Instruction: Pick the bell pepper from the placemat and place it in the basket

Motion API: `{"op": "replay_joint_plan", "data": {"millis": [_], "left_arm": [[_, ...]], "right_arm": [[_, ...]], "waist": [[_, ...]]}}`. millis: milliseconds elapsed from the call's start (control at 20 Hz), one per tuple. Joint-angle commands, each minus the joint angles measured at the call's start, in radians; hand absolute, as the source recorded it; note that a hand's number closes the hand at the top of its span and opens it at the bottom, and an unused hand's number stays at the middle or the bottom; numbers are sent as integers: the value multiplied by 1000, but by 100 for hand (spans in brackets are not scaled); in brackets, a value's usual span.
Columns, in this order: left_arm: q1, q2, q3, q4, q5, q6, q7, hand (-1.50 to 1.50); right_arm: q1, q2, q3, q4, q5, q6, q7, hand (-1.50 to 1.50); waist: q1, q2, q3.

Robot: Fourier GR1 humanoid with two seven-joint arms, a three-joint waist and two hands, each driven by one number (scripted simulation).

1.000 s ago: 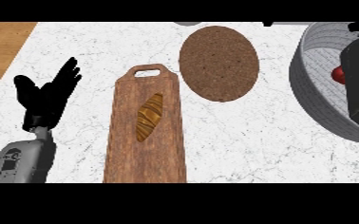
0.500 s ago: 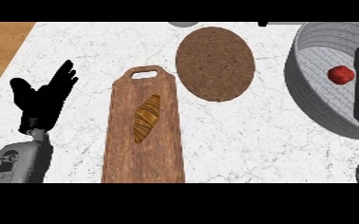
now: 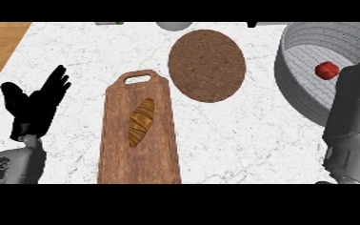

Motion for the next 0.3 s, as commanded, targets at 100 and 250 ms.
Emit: {"op": "replay_joint_plan", "data": {"millis": [100, 250], "left_arm": [[20, 11, 15, 32, -3, -6, -26, 0], [26, -18, -7, -8, 7, -4, 2, 0]], "right_arm": [[162, 116, 124, -319, -141, 168, 32, -150], [321, 118, 234, -414, -195, 211, 80, -150]], "waist": [[-29, -9, -1], [-3, -4, 0]]}}
